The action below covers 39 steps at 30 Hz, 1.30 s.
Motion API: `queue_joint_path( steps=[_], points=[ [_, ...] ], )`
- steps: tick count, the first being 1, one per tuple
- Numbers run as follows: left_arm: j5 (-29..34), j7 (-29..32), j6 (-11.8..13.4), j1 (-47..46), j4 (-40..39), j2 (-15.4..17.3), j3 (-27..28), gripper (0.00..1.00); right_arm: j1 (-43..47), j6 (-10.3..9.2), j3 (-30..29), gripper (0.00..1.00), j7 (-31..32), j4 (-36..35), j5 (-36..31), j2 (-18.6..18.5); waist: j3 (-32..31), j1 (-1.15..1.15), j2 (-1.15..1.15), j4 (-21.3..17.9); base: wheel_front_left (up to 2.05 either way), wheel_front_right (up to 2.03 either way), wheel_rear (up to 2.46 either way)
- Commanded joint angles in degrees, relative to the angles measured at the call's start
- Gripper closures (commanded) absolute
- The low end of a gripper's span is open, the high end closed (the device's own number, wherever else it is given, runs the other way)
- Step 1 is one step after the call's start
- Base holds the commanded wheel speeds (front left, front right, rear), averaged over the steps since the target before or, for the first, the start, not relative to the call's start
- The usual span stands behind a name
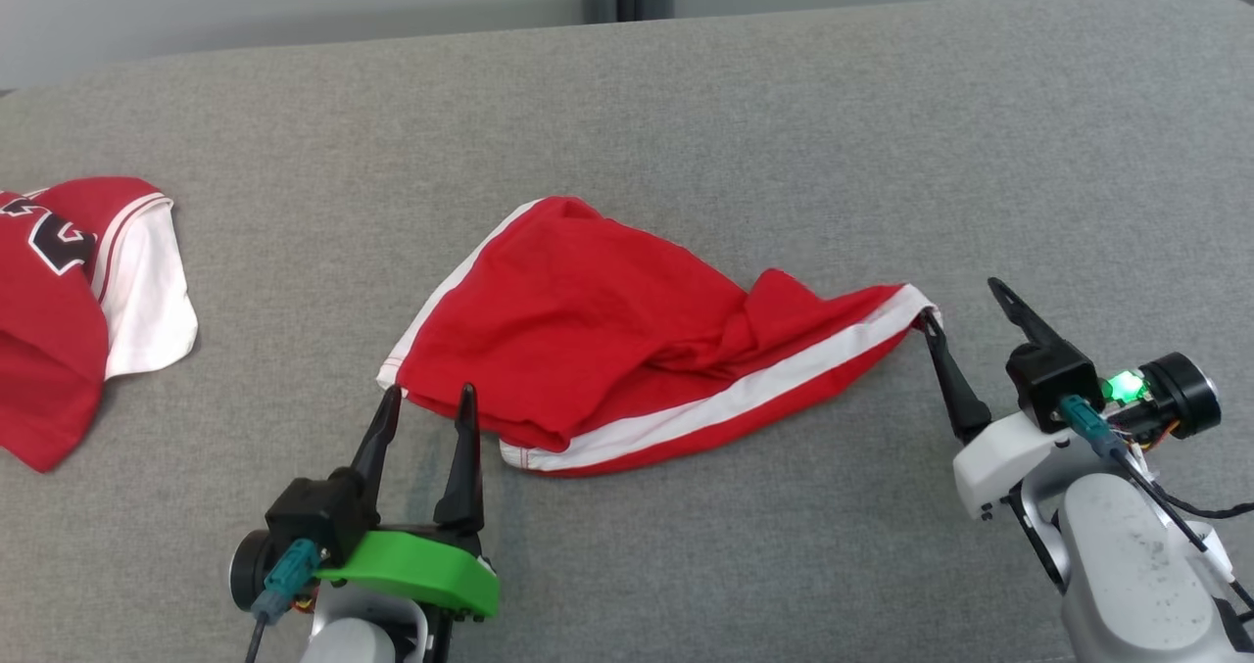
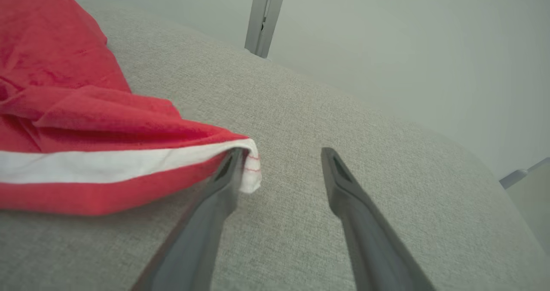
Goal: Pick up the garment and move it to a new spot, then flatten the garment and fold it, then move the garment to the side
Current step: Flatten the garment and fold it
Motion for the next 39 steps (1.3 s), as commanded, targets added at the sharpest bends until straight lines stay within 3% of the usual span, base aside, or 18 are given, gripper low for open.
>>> queue_joint_path(
  steps=[1,13,24,29,39],
  points=[
    [0.4,-0.1,-0.3,-1.1,0.2,0.2,0.1,0.0,1.2,-0.08,-1.0,0.0,0.0,-0.2,-0.3,0.2,-0.3,0.0,0.0,-0.1,0.0,0.0,0.0],
    [0.9,-0.1,-0.7,0.8,0.5,0.2,0.4,0.0,7.0,-0.08,-6.6,0.0,0.0,-6.6,2.4,2.9,-4.5,0.0,0.0,0.1,0.0,0.0,0.0],
    [0.2,0.0,-0.8,3.2,1.2,0.2,0.7,0.0,11.6,-0.08,-6.9,0.0,0.0,-11.3,5.4,4.6,-8.7,0.0,0.0,0.2,0.0,0.0,0.0],
    [-0.4,0.0,-0.4,4.3,1.2,0.2,1.1,0.0,13.9,-0.08,-5.8,0.0,0.0,-11.8,9.9,4.6,-9.6,0.0,0.0,0.4,0.0,0.0,0.0],
    [-0.6,0.0,-0.3,5.9,1.3,0.2,1.8,0.0,15.8,-0.08,-4.8,0.0,0.0,-10.9,12.9,4.6,-10.1,0.0,0.0,0.4,0.0,0.0,0.0]
  ],
)
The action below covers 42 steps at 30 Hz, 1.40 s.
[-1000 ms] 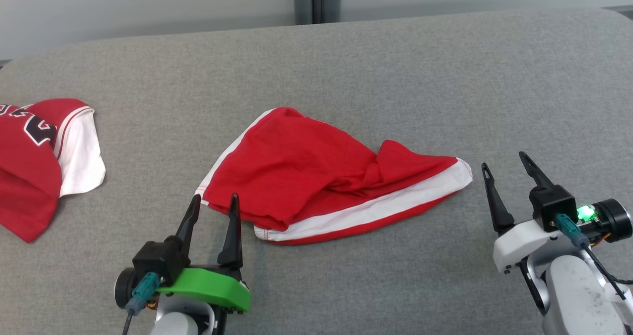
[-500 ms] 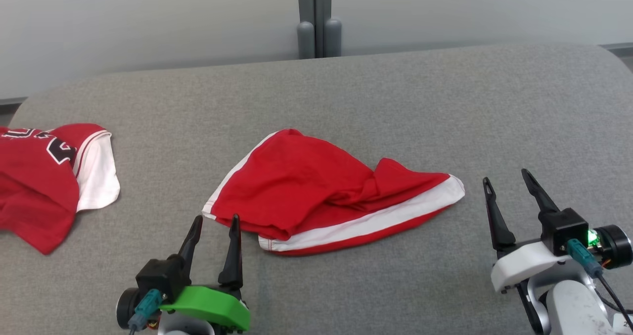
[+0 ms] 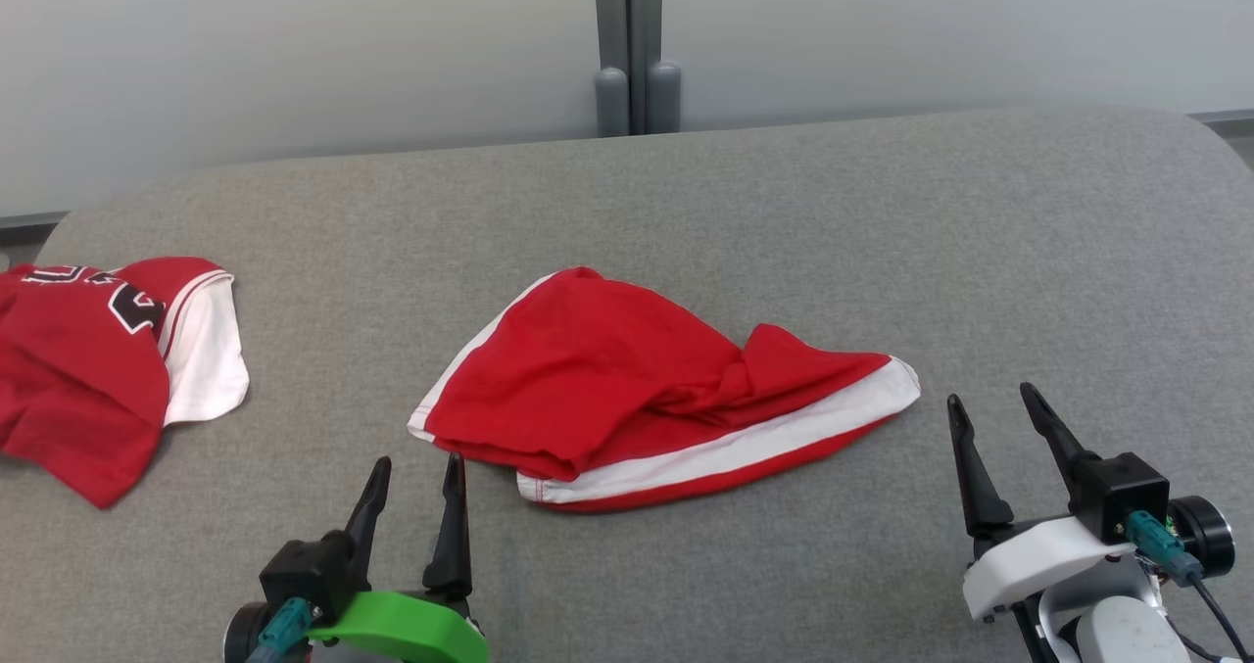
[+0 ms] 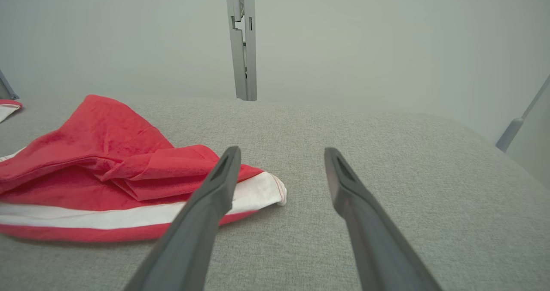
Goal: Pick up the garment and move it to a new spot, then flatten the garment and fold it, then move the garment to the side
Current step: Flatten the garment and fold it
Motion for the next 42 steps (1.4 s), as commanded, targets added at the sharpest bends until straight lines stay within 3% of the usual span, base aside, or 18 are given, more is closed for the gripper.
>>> queue_joint_path(
  steps=[1,14,21,28,42],
  points=[
    [-0.1,0.0,0.2,0.7,-0.2,0.2,0.3,0.0,0.8,-0.08,0.1,0.0,0.0,0.3,0.2,-0.1,0.0,0.0,0.0,0.0,0.0,0.0,0.0],
    [1.1,0.0,-0.5,-0.3,1.5,0.2,-0.9,0.0,-0.5,-0.08,0.3,0.0,0.0,0.6,-0.3,-0.1,1.0,0.0,0.0,0.1,0.0,0.0,0.0],
    [-0.1,1.3,-2.9,-3.5,11.1,0.9,-6.6,0.0,-1.3,-0.08,0.6,0.0,0.0,0.9,-1.0,-0.1,2.1,0.0,0.0,-0.9,0.0,0.0,0.0],
    [-2.4,1.1,-3.5,-9.4,19.5,1.9,-10.2,0.0,-2.3,-0.08,0.8,0.0,0.0,1.0,-2.0,-0.1,3.6,0.0,0.0,-3.4,0.0,0.0,0.0],
    [-6.4,-0.1,-3.6,-14.2,22.0,4.1,-15.5,0.0,-2.4,-0.08,0.4,0.0,0.0,1.2,-2.3,-0.1,4.8,0.0,0.0,-5.8,0.0,0.0,0.0]
  ],
)
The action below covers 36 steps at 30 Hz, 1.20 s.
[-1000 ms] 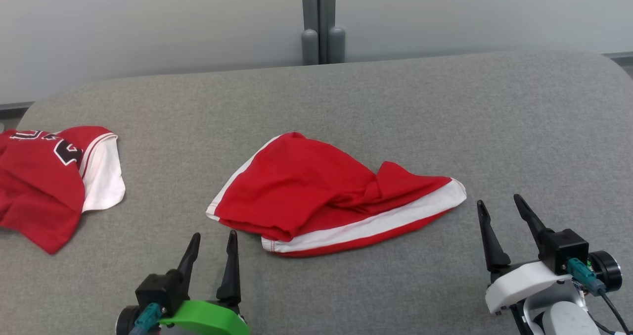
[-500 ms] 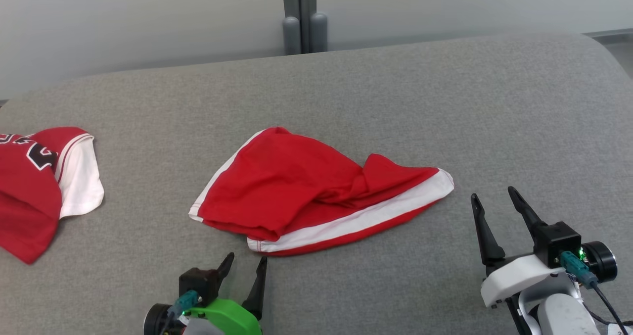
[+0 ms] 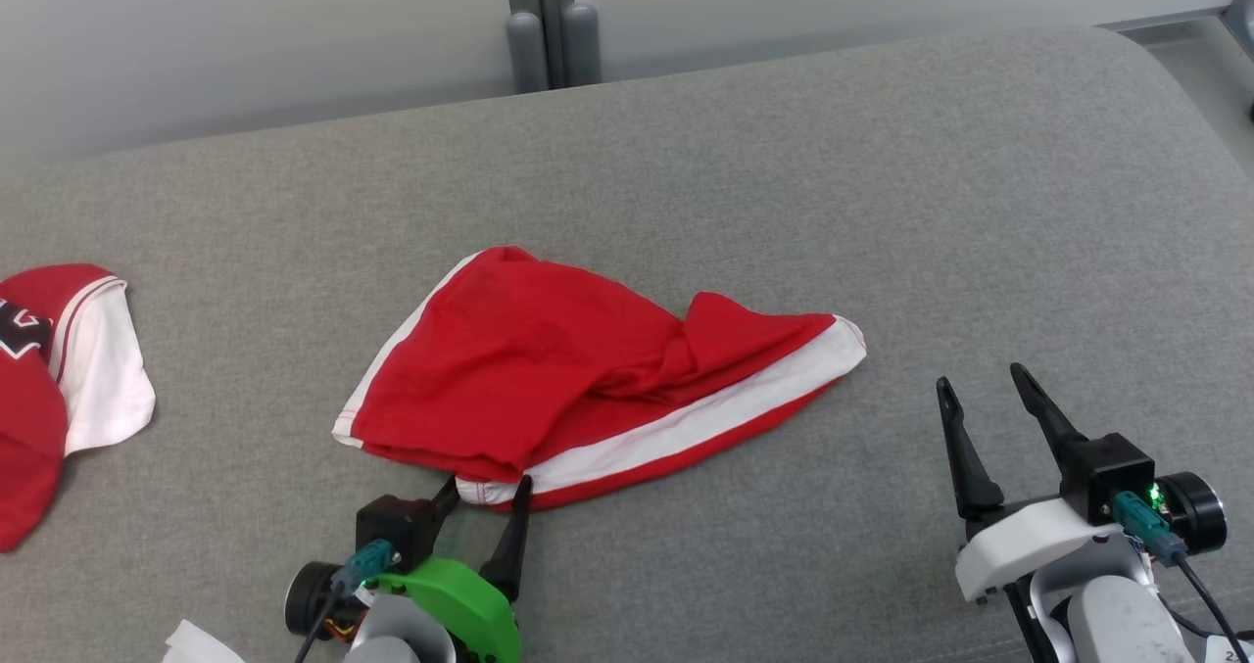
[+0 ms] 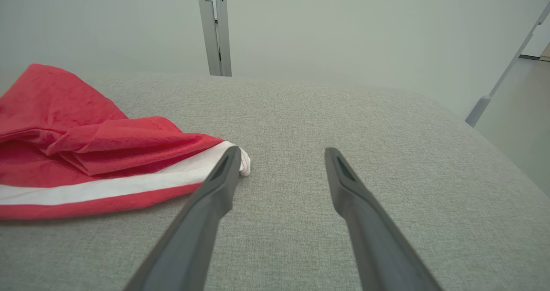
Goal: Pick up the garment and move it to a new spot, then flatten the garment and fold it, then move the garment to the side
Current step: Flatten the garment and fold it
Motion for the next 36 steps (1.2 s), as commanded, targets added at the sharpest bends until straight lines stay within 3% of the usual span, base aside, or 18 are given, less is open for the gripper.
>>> queue_joint_path(
  steps=[1,2,3,6,7,16,22,36],
  points=[
    [-0.6,-0.3,-0.3,-1.0,-1.0,0.6,-0.1,0.02,-0.1,-0.08,-0.2,0.0,0.0,0.1,-0.3,-0.1,0.0,0.0,0.0,0.0,0.0,0.0,0.0],
    [-0.8,-0.3,-0.3,-0.9,-1.4,0.8,-0.2,0.12,0.0,-0.08,-0.3,0.0,0.0,0.0,-0.4,-0.1,0.0,0.0,0.0,0.0,0.0,0.0,0.0],
    [-0.9,-0.2,-0.3,-0.6,-2.0,0.9,-0.4,0.43,0.0,-0.08,-0.4,0.0,0.0,0.0,-0.4,-0.1,0.0,0.0,0.0,0.1,0.0,0.0,0.0],
    [-1.0,-0.2,-0.3,0.2,-3.6,1.2,-0.6,0.79,0.3,-0.08,-0.6,0.0,0.0,0.0,-0.5,-0.1,0.0,0.0,0.0,0.3,0.0,0.0,0.0],
    [-1.2,-0.3,-0.3,0.4,-4.0,1.2,-0.6,1.0,0.3,-0.08,-0.6,0.0,0.0,0.0,-0.5,-0.1,0.1,0.0,0.0,0.4,0.0,0.0,0.0],
    [0.5,-0.3,0.2,0.7,-5.4,2.7,3.1,1.0,-2.2,-0.08,-0.1,0.0,0.0,3.8,-3.9,-0.1,0.7,0.0,0.0,1.8,0.0,0.0,0.0],
    [1.9,-0.3,0.1,0.9,-6.2,2.7,4.8,1.0,-5.8,-0.08,3.7,0.0,0.0,10.9,-6.5,-0.5,1.3,0.0,0.0,2.8,0.0,0.0,0.0],
    [3.9,-0.3,-0.2,0.5,-6.7,0.7,6.1,1.0,-17.3,-0.08,11.6,0.0,0.0,27.4,-5.1,-2.9,3.2,0.0,0.0,4.4,0.0,0.0,0.0]
  ],
)
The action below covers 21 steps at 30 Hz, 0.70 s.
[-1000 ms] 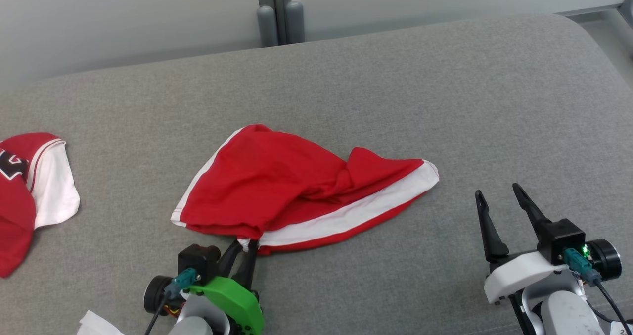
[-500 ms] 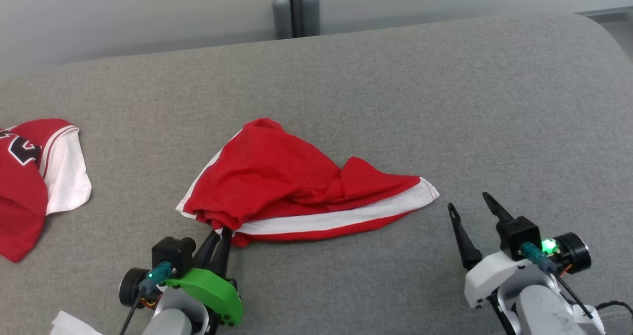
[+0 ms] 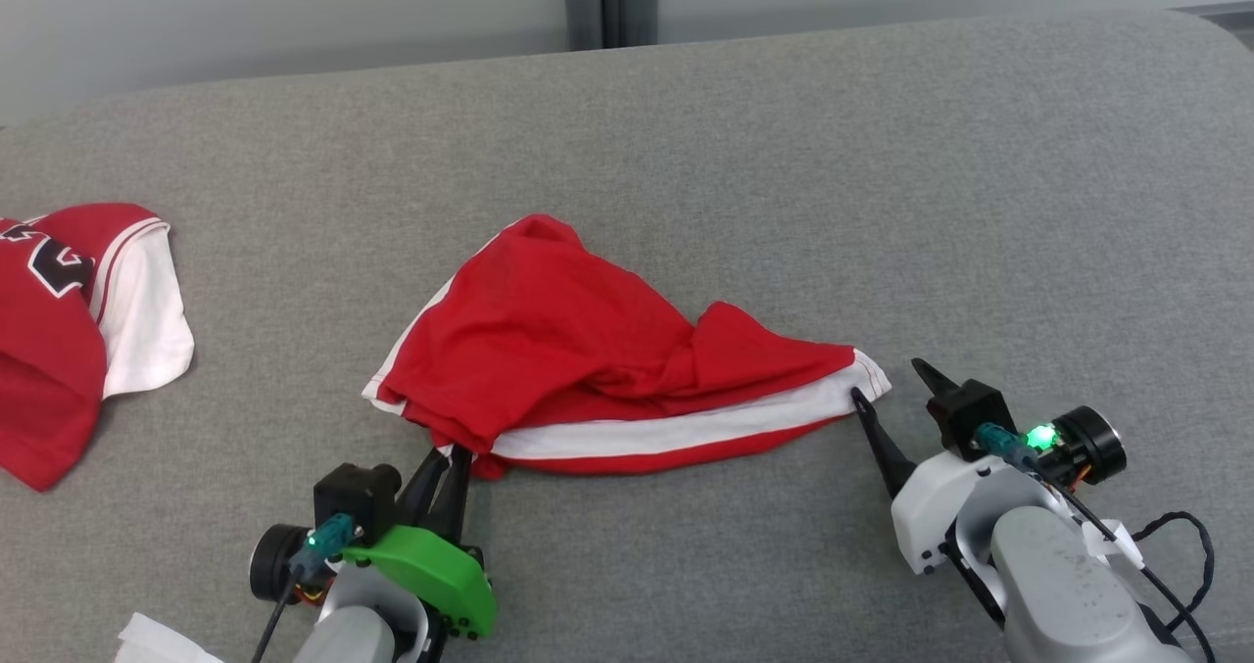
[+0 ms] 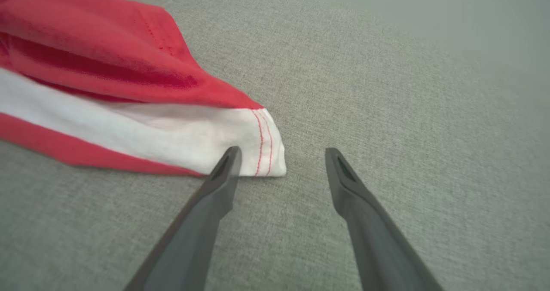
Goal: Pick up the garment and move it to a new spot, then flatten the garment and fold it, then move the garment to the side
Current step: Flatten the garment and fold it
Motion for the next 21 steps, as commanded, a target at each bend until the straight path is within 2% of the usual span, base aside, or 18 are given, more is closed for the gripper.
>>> queue_joint_path(
  steps=[1,14,15,16,17,18,19,20,21],
  points=[
    [0.6,-0.2,-0.2,0.2,-0.1,0.0,0.3,1.0,-0.9,-0.08,0.7,0.0,0.0,0.8,0.8,-0.2,0.2,0.0,0.0,0.2,0.0,0.0,0.0],
    [0.8,-0.2,-0.3,-0.4,-0.3,-0.5,0.5,1.0,-4.9,-0.08,5.6,0.0,0.0,5.3,4.9,0.2,1.2,0.0,0.0,0.5,0.0,0.0,0.0],
    [0.8,-0.2,-0.3,-0.5,-0.3,-0.5,0.4,1.0,-5.1,-0.08,5.9,0.07,0.0,5.3,5.0,0.2,1.3,0.0,0.0,0.5,0.0,0.0,0.0],
    [0.8,-0.2,-0.3,-0.5,-0.3,-0.5,0.4,1.0,-5.2,-0.08,6.4,0.44,0.0,5.1,5.3,0.2,1.3,0.0,0.0,0.5,0.0,0.0,0.0],
    [0.7,-0.2,-0.3,-0.5,-0.4,-0.4,0.4,1.0,-5.3,-0.08,6.7,0.55,0.0,4.8,5.4,0.2,1.4,0.0,0.0,0.5,0.0,0.0,0.0],
    [0.6,-0.2,-0.3,-0.5,-0.4,-0.4,0.3,1.0,-5.2,-0.08,7.1,0.71,0.0,4.6,5.8,0.2,1.4,0.0,0.0,0.4,0.0,0.0,0.0],
    [0.5,-0.2,-0.3,-0.6,-0.4,-0.4,0.3,1.0,-5.2,-0.08,7.5,0.74,0.0,4.4,6.1,0.2,1.5,0.0,0.0,0.4,0.0,0.0,0.0],
    [0.4,-0.2,-0.3,-0.6,-0.5,-0.4,0.3,1.0,-5.1,-0.08,7.8,0.95,0.0,4.2,6.4,0.1,1.6,0.0,0.0,0.3,0.0,0.0,0.0],
    [0.4,-0.2,-0.3,-0.6,-0.5,-0.3,0.3,1.0,-5.1,-0.08,8.1,1.0,0.0,4.1,6.8,0.0,1.6,0.0,0.0,0.3,0.0,0.0,0.0]
  ],
)
